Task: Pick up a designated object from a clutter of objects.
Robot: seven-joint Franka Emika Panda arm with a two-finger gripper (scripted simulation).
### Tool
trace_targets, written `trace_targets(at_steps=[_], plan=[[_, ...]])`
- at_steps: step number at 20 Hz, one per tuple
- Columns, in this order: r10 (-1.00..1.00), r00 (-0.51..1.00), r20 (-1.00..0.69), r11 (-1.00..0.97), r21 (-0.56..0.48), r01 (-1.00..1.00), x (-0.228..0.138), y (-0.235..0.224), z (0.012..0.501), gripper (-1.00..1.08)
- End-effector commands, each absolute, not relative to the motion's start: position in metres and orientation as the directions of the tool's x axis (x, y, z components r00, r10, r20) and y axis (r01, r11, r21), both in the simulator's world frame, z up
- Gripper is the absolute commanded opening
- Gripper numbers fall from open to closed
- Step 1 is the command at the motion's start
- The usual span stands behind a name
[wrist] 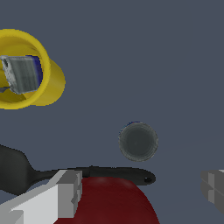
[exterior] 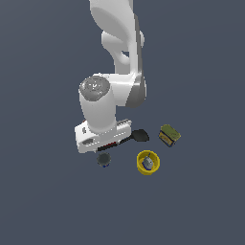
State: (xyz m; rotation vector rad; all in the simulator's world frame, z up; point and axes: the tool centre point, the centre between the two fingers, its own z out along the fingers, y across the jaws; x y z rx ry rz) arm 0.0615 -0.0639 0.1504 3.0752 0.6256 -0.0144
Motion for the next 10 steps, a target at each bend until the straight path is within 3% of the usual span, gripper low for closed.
trace_targets(at_steps=[1, 10], plan=[[0.438, 0.899, -0.007, -0.899, 0.001, 0.438, 0.064, -0.071, 0.13, 1.0], [0.544, 0.839, -0.002, -0.839, 0.0, 0.544, 0.066, -0.086, 0.078, 1.0]])
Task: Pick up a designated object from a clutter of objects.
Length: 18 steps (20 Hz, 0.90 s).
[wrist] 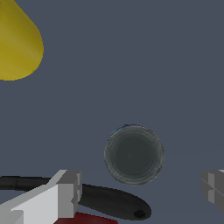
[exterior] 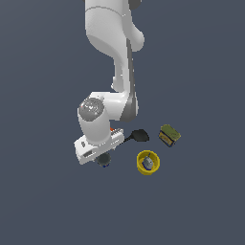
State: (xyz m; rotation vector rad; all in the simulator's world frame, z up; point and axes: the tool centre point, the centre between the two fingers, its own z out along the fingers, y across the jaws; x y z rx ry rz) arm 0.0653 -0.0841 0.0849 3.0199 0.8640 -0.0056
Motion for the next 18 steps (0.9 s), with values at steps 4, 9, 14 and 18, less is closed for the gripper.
trace_targets(at_steps=[4, 9, 14, 18], plan=[[0.565, 0.825, 0.0, -0.825, 0.0, 0.565, 0.065, -0.089, 0.067, 1.0], [0.569, 0.822, -0.001, -0.822, -0.001, 0.569, 0.065, -0.09, 0.065, 1.0], [0.57, 0.822, -0.001, -0.822, -0.001, 0.57, 0.065, -0.09, 0.056, 1.0], [0.571, 0.821, 0.0, -0.821, 0.0, 0.571, 0.064, -0.09, 0.038, 1.0]])
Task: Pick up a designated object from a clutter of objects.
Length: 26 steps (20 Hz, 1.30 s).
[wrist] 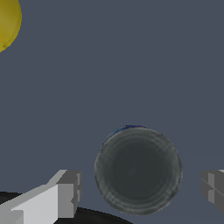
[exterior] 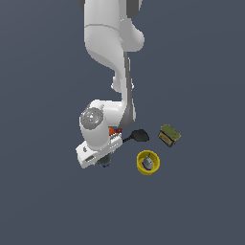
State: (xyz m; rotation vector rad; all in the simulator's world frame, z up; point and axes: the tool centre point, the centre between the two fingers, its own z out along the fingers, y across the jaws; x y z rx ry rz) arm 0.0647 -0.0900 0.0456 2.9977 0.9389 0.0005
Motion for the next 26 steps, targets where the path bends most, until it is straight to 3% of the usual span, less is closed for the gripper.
trace_targets(at_steps=[1, 9, 10, 26], plan=[[0.571, 0.821, 0.0, -0.821, 0.0, 0.571, 0.064, -0.09, 0.032, 1.0], [0.572, 0.82, 0.0, -0.82, 0.0, 0.572, 0.065, -0.09, 0.014, 1.0], [0.572, 0.82, 0.0, -0.82, 0.0, 0.572, 0.065, -0.09, 0.014, -1.0], [0.574, 0.819, 0.007, -0.819, 0.006, 0.574, 0.067, -0.093, 0.028, -1.0]])
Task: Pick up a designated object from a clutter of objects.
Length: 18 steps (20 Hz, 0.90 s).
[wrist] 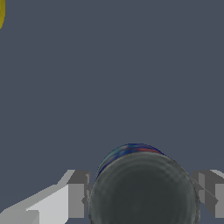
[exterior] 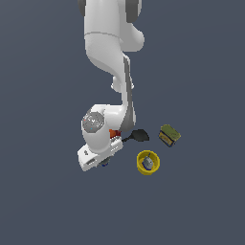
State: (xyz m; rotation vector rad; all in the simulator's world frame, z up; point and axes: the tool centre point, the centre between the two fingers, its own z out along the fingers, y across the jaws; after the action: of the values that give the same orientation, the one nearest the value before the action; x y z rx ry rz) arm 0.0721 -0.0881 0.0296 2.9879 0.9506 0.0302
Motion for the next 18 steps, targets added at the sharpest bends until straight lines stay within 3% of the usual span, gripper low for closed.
trace_targets(at_steps=[1, 9, 18], plan=[[0.574, 0.819, 0.007, -0.819, 0.006, 0.574, 0.066, -0.095, 0.031, -1.0], [0.574, 0.819, 0.006, -0.819, 0.004, 0.574, 0.059, -0.114, 0.079, -1.0], [0.574, 0.819, 0.005, -0.819, 0.003, 0.574, 0.045, -0.151, 0.173, -1.0]])
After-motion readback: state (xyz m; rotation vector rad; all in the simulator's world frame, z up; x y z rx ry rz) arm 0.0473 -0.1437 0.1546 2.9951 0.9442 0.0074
